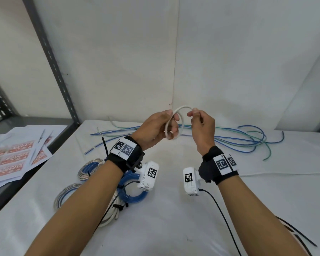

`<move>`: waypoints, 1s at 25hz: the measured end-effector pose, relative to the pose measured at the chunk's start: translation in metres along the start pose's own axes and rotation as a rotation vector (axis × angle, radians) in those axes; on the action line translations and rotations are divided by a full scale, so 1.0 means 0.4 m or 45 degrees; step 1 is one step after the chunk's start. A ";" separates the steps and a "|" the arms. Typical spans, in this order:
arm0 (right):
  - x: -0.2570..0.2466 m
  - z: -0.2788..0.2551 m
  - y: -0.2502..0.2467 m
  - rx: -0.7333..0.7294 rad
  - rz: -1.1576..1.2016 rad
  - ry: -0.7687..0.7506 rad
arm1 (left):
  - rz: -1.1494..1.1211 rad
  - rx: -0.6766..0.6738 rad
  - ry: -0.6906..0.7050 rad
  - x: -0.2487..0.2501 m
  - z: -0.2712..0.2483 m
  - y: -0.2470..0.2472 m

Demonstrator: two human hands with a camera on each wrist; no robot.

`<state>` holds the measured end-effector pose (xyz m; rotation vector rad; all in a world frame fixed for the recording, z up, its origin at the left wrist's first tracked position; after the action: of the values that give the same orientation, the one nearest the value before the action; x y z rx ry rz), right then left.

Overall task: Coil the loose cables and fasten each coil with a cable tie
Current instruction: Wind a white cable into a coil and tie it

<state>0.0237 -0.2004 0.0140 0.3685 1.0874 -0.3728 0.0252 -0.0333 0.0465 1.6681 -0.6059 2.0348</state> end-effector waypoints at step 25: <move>0.017 -0.089 -0.051 -0.568 -0.904 -0.234 | -1.128 0.239 0.185 -0.056 -0.006 -0.089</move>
<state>-0.0109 -0.2025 -0.0093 -0.4597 1.0603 -0.7535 0.0480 -0.0046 0.0263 1.4750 0.3511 1.5377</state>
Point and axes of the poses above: each hand's wrist, its own z-axis towards the middle knuckle, its own y-axis out of the palm, x = y × z, the point moved 1 cm from there along z, towards the middle knuckle, and after that the axes turned 12 degrees about z, right-handed, at the moved point
